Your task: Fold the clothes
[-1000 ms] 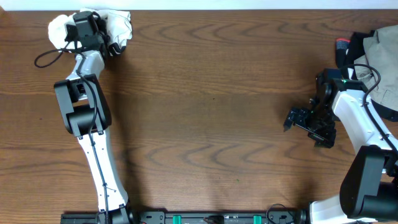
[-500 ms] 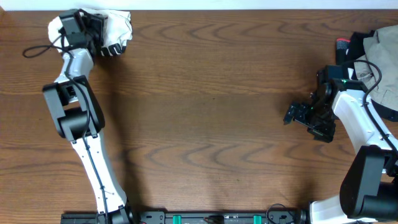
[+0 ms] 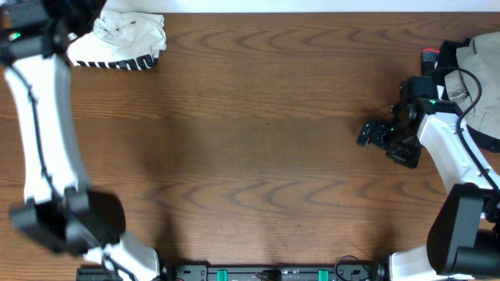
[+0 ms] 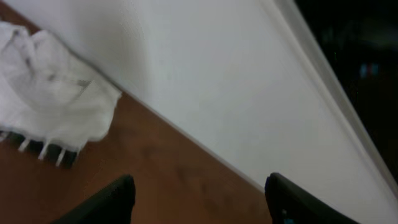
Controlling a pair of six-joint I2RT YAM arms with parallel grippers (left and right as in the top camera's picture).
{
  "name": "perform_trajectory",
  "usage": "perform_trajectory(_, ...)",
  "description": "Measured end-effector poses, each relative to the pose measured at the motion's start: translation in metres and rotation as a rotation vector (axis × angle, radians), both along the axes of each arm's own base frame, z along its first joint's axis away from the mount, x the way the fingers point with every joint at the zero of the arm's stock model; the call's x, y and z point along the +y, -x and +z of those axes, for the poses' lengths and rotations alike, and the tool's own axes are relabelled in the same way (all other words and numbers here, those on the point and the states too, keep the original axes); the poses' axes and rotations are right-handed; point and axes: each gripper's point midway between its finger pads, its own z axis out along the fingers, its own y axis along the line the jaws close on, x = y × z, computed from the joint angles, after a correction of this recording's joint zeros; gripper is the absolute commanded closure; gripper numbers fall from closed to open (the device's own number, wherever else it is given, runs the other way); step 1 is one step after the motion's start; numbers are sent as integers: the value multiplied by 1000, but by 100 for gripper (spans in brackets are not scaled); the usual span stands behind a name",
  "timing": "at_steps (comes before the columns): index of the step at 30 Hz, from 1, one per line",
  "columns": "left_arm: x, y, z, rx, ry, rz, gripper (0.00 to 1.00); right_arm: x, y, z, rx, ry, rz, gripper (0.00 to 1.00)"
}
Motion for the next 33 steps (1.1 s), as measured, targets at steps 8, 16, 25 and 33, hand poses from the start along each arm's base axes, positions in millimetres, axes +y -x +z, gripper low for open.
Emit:
perform_trajectory(8,-40,131,65,0,-92,-78,31,0,2,78,-241,22,-2,1)
perform_trajectory(16,-77,257,86,-19,-205,-165,31,3,30,153,-480,44,-2,1)
perform_trajectory(25,-94,321,91,-79,-314,-216,32,5,50,185,-601,56,-2,1)
perform_trajectory(33,-100,343,89,-94,-351,-235,68,9,90,177,-513,43,1,1)
